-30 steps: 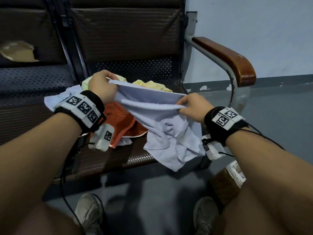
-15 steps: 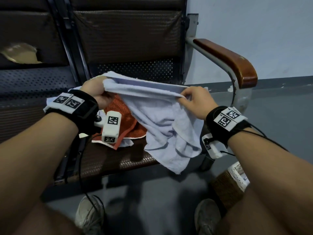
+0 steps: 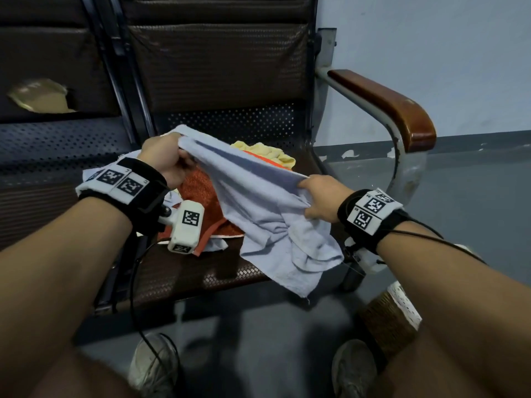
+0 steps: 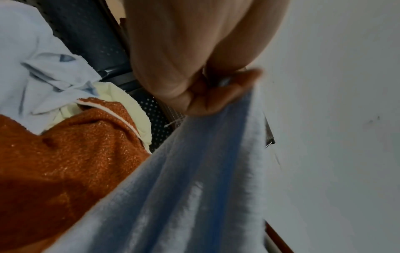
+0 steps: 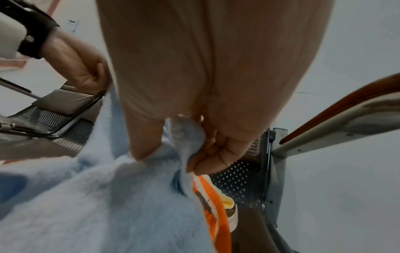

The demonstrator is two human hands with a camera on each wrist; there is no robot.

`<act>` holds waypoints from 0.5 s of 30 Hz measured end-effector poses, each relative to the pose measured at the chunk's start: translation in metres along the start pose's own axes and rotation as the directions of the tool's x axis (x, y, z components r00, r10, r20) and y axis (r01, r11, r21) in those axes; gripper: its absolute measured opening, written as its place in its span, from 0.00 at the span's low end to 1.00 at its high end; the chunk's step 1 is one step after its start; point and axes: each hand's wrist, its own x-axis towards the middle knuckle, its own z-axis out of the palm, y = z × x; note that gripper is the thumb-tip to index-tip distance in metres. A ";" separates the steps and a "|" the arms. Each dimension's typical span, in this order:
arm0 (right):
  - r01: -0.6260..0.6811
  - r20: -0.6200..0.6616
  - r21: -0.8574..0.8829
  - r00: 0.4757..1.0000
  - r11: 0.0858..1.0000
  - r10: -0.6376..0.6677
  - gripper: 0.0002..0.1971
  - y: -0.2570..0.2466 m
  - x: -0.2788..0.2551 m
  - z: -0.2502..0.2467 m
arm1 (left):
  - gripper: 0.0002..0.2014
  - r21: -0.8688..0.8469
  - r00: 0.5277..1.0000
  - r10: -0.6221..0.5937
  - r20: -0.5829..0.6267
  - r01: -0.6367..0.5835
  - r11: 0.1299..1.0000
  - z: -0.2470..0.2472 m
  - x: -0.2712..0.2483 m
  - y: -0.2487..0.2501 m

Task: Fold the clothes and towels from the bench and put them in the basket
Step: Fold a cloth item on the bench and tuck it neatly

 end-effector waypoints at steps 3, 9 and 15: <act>-0.032 0.046 0.063 0.999 0.997 0.029 0.06 0.005 -0.003 0.001 | 0.15 0.046 1.000 0.000 0.004 0.000 0.999 0.001 0.002 0.000; -0.015 -0.101 0.218 0.994 0.976 0.038 0.19 0.012 -0.003 0.003 | 0.11 0.032 1.000 0.029 -0.012 -0.029 0.999 -0.003 -0.004 -0.008; 0.089 -0.340 0.269 0.940 0.959 0.008 0.09 -0.009 -0.002 0.000 | 0.13 -0.004 0.985 0.006 0.175 -0.005 1.000 0.012 -0.017 -0.011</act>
